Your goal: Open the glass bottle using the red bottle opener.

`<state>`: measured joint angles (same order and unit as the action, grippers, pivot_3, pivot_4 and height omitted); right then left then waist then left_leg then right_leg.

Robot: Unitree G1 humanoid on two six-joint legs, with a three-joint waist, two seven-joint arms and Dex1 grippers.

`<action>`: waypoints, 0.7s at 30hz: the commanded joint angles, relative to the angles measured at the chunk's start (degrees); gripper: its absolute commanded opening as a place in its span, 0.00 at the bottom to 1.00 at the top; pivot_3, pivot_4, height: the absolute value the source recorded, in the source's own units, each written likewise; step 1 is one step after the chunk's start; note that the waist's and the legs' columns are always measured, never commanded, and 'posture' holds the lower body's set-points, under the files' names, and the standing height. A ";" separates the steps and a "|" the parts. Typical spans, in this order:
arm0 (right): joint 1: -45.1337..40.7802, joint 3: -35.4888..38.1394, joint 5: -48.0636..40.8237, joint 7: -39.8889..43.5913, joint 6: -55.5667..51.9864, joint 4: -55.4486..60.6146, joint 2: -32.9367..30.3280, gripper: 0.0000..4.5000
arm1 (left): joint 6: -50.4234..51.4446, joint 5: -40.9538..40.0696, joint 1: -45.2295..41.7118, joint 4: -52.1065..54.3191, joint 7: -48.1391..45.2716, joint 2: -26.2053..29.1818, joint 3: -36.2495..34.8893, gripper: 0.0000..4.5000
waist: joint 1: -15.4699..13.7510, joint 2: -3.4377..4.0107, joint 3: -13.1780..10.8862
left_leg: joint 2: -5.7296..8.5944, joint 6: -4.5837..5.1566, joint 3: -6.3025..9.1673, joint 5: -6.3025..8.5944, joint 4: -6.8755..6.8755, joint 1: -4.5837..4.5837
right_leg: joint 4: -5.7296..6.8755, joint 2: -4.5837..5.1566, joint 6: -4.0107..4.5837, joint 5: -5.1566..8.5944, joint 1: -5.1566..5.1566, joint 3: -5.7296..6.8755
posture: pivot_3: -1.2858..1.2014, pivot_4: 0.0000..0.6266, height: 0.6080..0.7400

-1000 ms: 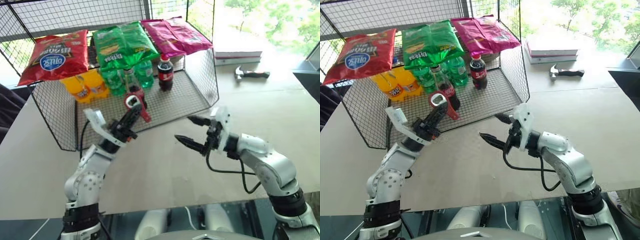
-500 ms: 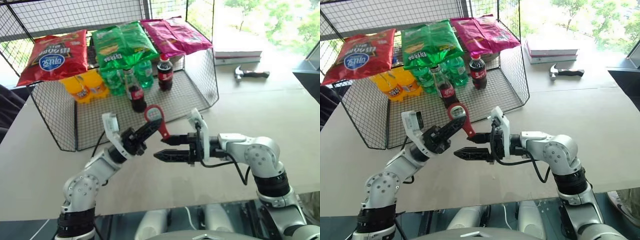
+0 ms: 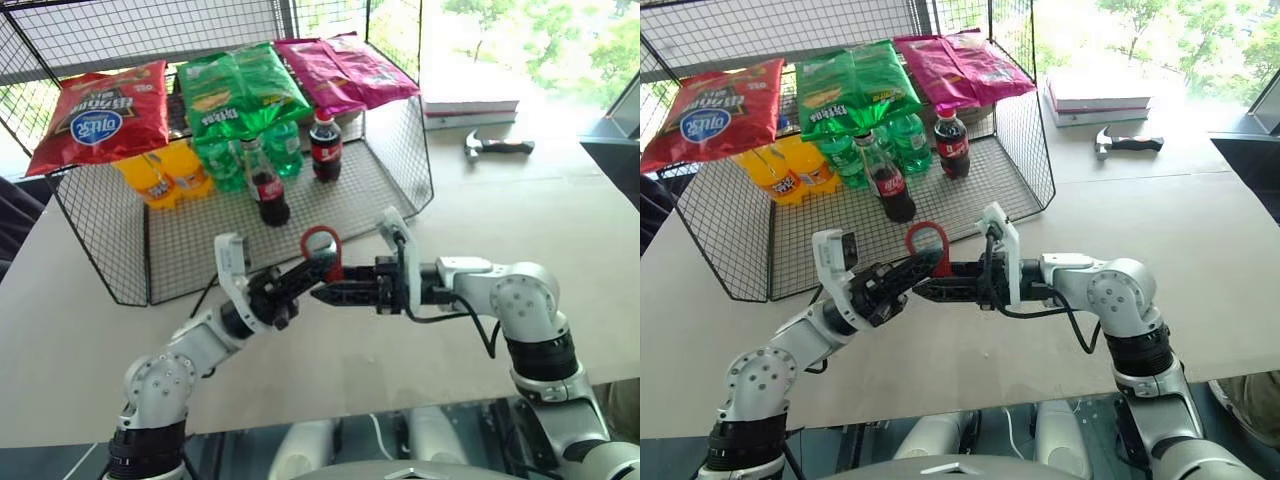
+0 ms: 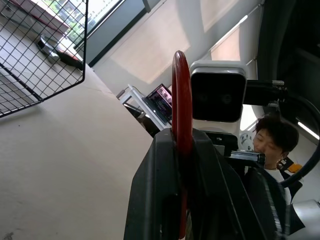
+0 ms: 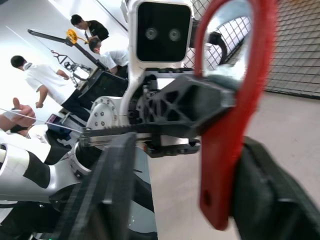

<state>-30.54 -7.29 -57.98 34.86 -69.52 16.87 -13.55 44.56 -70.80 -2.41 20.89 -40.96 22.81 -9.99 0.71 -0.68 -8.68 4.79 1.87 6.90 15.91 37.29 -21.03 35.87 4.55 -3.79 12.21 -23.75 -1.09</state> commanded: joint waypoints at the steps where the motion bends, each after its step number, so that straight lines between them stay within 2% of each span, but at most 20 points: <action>1: -0.14 -2.03 -1.51 2.87 -0.48 2.31 -0.60 0.42 | -0.81 -0.08 -0.88 0.62 0.62 -0.06 -0.88 0.00 | 0.01 0.00 0.00 | 0.00 0.00 0.00 0.00 0.00 0.00 | 0.00 0.00 0.00 0.00 0.00 0.00 | 0.52 0.24 1.00; 11: 0.64 -3.82 -0.11 4.13 0.38 2.04 -1.75 0.42 | -1.00 -0.27 -1.15 0.42 0.31 -0.24 -0.95 0.00 | 0.00 0.00 0.00 | 0.00 0.00 0.00 0.00 -0.01 -0.04 | -0.01 0.01 0.00 0.00 0.00 -0.01 | 0.52 0.24 1.00; 21: -0.30 -2.17 -0.51 2.85 0.90 1.14 0.59 0.42 | -0.57 -0.28 -0.41 0.88 0.19 -0.30 -0.60 0.00 | 0.00 0.00 0.00 | 0.00 0.00 0.00 0.00 -0.02 -0.05 | -0.01 0.01 0.00 0.00 -0.01 0.00 | 0.52 0.24 1.00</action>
<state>-30.06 -9.91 -56.40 36.97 -69.08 16.31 -14.15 44.57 -71.02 -2.95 20.74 -40.96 22.77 -10.57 0.71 -0.68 -8.69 4.79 1.87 6.90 15.91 37.27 -21.08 35.86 4.56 -3.79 12.21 -23.76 -1.09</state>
